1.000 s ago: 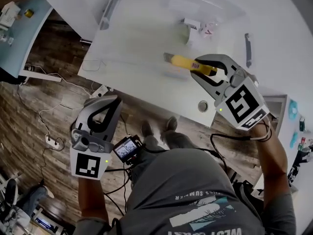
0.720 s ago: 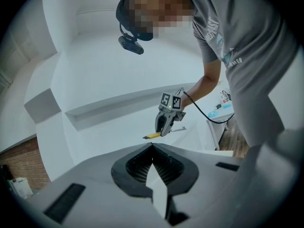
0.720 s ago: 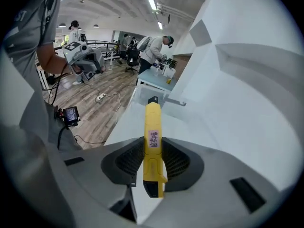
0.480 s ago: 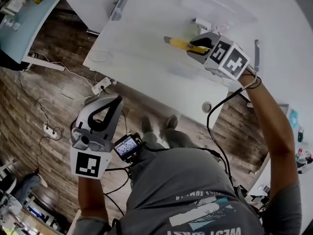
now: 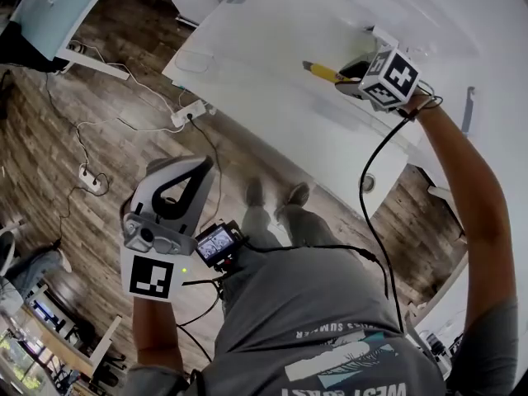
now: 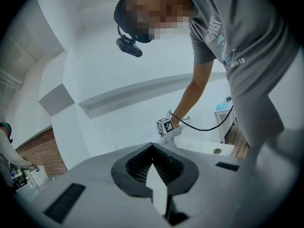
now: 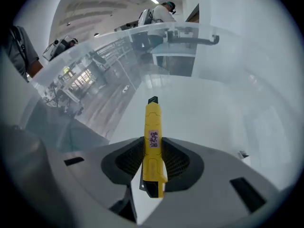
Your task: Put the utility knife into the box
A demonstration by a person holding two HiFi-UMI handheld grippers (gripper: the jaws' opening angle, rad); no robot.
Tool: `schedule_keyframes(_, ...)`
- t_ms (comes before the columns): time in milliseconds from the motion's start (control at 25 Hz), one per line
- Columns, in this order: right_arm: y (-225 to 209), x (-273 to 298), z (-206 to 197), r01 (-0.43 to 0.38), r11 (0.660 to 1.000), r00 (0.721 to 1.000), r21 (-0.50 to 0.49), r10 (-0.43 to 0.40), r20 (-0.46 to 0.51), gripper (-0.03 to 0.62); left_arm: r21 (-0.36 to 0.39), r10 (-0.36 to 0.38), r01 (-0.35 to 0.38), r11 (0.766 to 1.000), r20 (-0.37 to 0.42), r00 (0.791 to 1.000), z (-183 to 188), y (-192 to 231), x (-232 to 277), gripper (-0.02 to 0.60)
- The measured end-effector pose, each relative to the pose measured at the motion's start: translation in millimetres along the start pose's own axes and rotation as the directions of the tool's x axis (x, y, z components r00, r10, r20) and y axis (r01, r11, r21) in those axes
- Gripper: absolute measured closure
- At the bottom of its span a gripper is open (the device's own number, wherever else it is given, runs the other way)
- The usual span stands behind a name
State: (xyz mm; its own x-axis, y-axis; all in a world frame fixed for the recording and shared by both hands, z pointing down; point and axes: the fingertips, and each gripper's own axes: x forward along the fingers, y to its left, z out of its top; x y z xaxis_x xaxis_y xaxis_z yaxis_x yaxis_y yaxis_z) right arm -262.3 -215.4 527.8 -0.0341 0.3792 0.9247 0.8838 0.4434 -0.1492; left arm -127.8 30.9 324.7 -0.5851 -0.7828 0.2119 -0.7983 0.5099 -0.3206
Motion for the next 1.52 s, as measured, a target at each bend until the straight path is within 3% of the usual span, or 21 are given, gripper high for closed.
schedule_keyframes(200,-2.1,42.8,-8.8,-0.131,0.991,0.990,-0.003,0.131,-0.048,0.473,-0.015,0.030,-0.031,0.999,-0.057,0.998,-5.6,-2.9,-0.5,0.571)
schedule_keyframes(400,-7.6,77.8,-19.8,-0.205,0.978,0.976,-0.023,0.203,-0.082,0.473,-0.017,0.053,-0.055,0.998,-0.101,0.993,-8.1,-6.8,0.5,0.571)
schedule_keyframes(680,-16.5,107.2,-40.9,-0.231,0.973,0.966,-0.025,0.226,-0.122,0.473,-0.030,0.070,-0.076,0.997,-0.155,0.985,-14.3,-17.3,1.5,0.571)
schedule_keyframes(960,-13.2,114.0,-51.2,-0.235,0.972,0.965,-0.026,0.230,-0.126,0.452,-0.026,0.067,-0.072,0.997,-0.157,0.985,-10.3,-19.1,5.9,0.571)
schedule_keyframes(1080,-16.6,103.0,-48.8,-0.186,0.977,0.977,-0.107,0.172,-0.123,0.434,-0.022,0.060,-0.064,0.998,-0.149,0.987,-8.4,-18.4,7.7,0.571)
schedule_keyframes(1160,-22.4,82.8,-35.4,-0.086,0.972,0.994,-0.221,0.070,-0.081,0.572,-0.020,0.055,-0.058,0.998,-0.141,0.989,-7.7,-17.6,8.6,0.571)
schedule_keyframes(1360,-5.0,10.4,-8.6,0.090,0.875,0.995,-0.476,-0.103,-0.001,0.583,-0.014,0.044,-0.046,0.999,-0.110,0.993,-3.4,-12.9,11.2,0.571)
schedule_keyframes(1520,15.0,-44.1,-4.0,0.172,0.807,0.981,-0.565,-0.194,0.021,0.583,0.000,0.033,-0.033,0.999,-0.074,0.997,3.6,-9.9,12.3,0.571)
